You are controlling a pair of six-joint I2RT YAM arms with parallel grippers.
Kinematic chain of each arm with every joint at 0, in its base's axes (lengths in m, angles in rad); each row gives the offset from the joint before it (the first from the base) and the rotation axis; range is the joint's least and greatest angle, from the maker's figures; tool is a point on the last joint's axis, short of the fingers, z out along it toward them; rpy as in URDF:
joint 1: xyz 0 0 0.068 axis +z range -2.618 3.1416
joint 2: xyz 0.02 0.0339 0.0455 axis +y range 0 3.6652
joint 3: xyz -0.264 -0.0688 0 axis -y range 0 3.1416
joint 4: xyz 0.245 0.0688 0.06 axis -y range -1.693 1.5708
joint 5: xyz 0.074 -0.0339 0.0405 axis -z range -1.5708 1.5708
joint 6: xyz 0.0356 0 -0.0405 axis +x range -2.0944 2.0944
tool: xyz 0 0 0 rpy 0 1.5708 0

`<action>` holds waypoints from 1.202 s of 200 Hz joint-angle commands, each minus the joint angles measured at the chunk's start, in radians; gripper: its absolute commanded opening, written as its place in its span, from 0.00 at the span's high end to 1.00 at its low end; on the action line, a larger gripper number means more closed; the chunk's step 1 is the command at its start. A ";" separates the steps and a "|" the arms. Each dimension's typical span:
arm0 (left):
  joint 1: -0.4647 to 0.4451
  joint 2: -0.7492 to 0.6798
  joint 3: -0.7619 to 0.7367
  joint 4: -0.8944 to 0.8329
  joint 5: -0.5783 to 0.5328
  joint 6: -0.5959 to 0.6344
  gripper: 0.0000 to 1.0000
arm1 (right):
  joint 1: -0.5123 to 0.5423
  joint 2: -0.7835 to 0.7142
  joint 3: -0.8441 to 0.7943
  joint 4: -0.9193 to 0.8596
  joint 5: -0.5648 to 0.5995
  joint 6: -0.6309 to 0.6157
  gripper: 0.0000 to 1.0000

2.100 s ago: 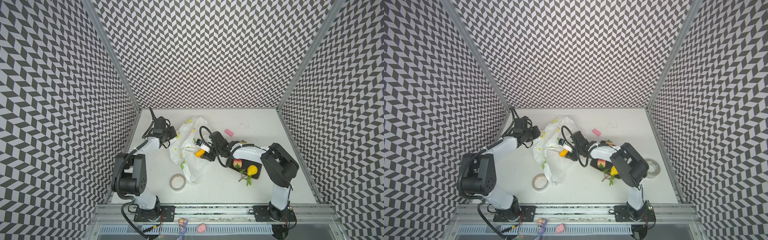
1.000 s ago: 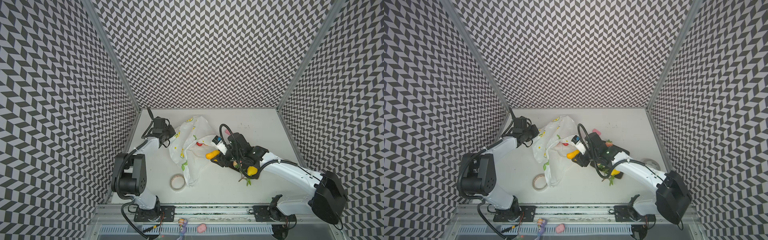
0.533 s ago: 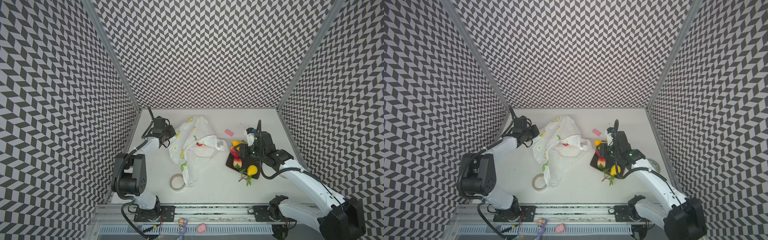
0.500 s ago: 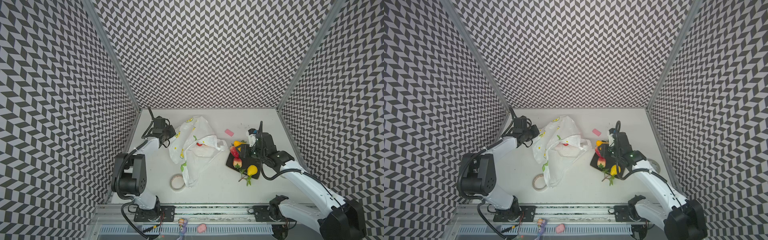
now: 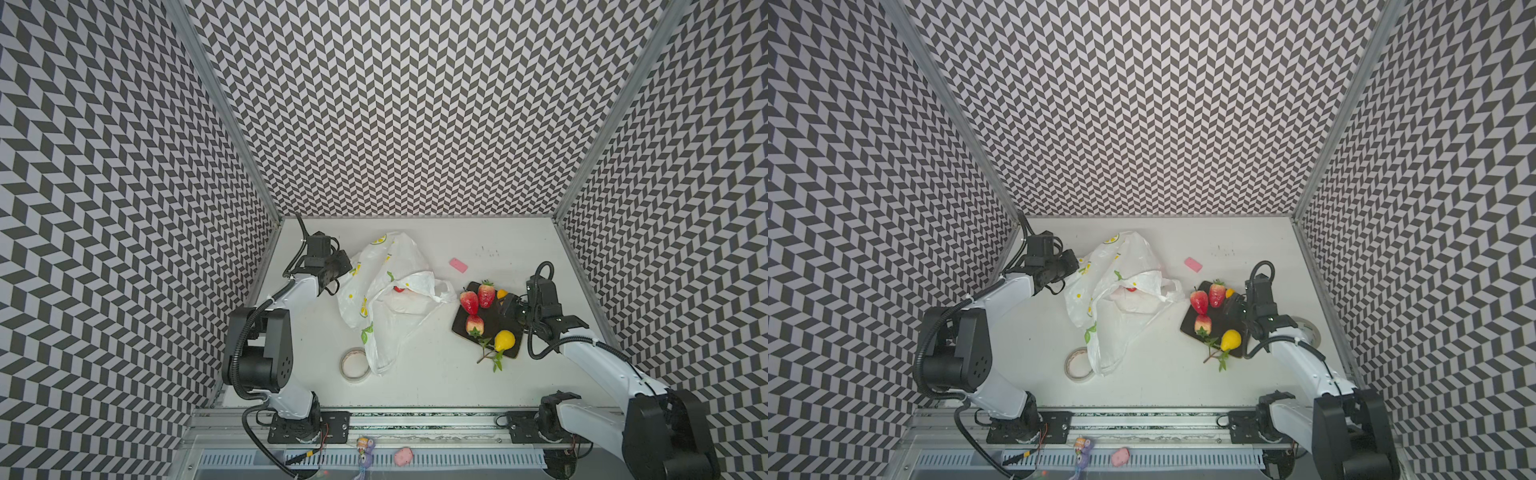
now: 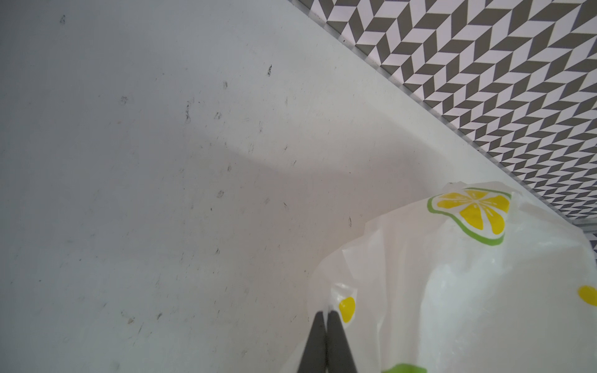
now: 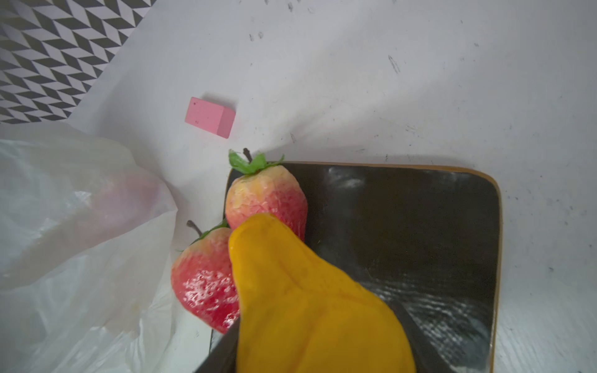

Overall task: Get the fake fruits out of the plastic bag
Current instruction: 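Lower the yellow fruit onto the black mat and open the right gripper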

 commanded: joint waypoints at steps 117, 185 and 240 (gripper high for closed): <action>-0.021 -0.041 0.007 -0.017 -0.019 -0.001 1.00 | -0.083 0.253 0.006 0.300 -0.099 0.147 0.49; -0.024 -0.039 0.008 -0.025 -0.033 -0.006 1.00 | -0.087 0.183 0.007 0.230 -0.051 0.150 0.21; -0.024 -0.035 0.011 -0.023 -0.039 -0.006 1.00 | -0.089 0.023 -0.023 0.146 -0.008 0.178 0.12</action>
